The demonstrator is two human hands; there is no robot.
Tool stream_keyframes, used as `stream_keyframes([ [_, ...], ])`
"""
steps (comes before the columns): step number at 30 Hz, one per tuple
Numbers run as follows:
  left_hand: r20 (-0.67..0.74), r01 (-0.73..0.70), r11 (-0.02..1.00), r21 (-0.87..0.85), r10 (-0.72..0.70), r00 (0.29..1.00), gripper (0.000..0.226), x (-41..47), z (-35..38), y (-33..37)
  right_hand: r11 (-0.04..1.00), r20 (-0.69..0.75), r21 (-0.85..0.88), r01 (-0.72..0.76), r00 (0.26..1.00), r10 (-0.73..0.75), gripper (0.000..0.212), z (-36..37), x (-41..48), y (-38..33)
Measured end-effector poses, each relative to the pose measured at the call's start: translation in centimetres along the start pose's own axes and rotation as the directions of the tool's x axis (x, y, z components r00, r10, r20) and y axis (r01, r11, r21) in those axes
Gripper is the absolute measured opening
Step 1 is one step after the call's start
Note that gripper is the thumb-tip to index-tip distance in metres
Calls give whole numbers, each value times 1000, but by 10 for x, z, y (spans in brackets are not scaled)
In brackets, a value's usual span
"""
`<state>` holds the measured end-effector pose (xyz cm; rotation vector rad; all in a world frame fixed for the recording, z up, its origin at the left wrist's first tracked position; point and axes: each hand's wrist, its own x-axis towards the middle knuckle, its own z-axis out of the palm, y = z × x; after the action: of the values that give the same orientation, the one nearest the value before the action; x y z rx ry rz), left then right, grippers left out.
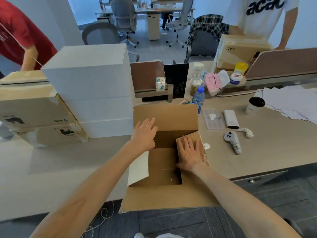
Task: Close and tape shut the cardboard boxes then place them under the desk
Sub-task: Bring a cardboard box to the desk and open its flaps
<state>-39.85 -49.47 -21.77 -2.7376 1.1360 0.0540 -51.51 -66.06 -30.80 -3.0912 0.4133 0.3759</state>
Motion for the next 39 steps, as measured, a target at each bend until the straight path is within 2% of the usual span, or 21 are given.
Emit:
stream_keyframes([
  [4, 134, -9, 933, 360, -42, 990, 53, -12, -9, -19, 996, 27, 72, 54, 998, -56, 97, -10, 3, -21],
  [6, 216, -22, 896, 443, -83, 973, 48, -17, -6, -29, 985, 28, 138, 106, 993, -111, 89, -23, 5, -27],
  [9, 308, -37, 923, 383, -90, 947, 48, -20, 9, -41, 966, 13, 182, 181, 982, -187, 73, -54, 5, -26],
  [13, 401, -143, 966, 217, 45, 915, 52, -29, 29, -45, 969, 56, 124, 214, 973, -223, 66, -93, -3, -13],
  [15, 419, -179, 963, 199, 81, 904, 52, -36, 39, -44, 983, 53, -4, 184, 982, -183, 60, -102, -10, -1],
  [17, 436, -205, 956, 210, 96, 895, 54, -40, 49, -44, 985, 39, -120, 121, 992, -117, 46, -103, -20, 16],
  [19, 444, -218, 952, 217, 103, 890, 53, -41, 57, -43, 981, 62, -188, 55, 997, -44, 29, -101, -30, 35],
  [20, 443, -216, 953, 214, 103, 890, 53, -41, 61, -42, 976, 69, -218, 26, 998, -11, 27, -99, -35, 43],
  [23, 463, -215, 953, 211, 96, 881, 52, -44, 71, -38, 959, 53, -280, -49, 996, 66, 43, -88, -41, 64],
  [26, 492, -199, 961, 192, 81, 867, 48, -49, 81, -33, 971, 171, -221, -93, 976, 133, 51, -64, -44, 76],
  [28, 484, -189, 968, 164, 88, 871, 45, -53, 86, -32, 989, 272, -30, -142, 951, 145, 61, -46, -48, 79],
  [30, 456, -181, 971, 154, 92, 885, 43, -57, 89, -30, 965, 314, 170, -201, 939, 141, 70, -35, -54, 78],
  [32, 426, -157, 976, 148, 80, 901, 42, -61, 94, -26, 946, 279, 258, -198, 952, 123, 73, -32, -59, 75],
  [36, 373, -97, 991, 96, 54, 926, 39, -66, 97, -16, 942, 233, 293, -165, 968, 97, 71, -29, -61, 73],
  [39, 322, -22, 997, -67, 43, 946, 35, -70, 94, -8, 938, 217, 317, -141, 973, 73, 67, -25, -57, 69],
])
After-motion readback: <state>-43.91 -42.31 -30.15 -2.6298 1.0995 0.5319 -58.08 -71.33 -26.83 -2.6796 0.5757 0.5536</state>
